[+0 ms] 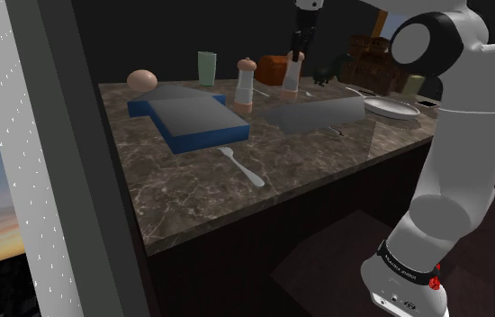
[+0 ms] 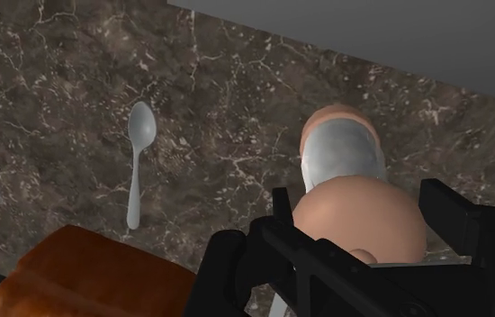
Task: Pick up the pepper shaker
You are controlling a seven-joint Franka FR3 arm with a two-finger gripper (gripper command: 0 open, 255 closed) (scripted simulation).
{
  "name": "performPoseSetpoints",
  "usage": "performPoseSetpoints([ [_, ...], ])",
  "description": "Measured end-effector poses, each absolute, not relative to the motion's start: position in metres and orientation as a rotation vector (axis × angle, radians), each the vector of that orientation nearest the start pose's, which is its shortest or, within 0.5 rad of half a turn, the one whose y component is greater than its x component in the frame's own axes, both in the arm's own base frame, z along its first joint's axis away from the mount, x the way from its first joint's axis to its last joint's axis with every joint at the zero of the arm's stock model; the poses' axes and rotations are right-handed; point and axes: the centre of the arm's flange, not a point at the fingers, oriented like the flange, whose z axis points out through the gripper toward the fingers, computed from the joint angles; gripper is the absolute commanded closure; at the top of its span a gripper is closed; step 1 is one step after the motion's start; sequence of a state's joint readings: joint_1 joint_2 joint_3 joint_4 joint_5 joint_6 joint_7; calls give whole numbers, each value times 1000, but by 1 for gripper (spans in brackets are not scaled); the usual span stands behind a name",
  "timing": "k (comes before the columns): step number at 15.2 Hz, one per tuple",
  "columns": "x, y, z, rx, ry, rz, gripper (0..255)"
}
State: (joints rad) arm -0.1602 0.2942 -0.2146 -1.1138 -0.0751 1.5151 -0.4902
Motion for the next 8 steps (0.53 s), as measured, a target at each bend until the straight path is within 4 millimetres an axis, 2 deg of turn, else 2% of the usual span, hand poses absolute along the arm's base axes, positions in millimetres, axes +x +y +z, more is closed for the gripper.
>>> performPoseSetpoints([
  [8, 596, -215, 702, -3306, -197, -78, 255],
])
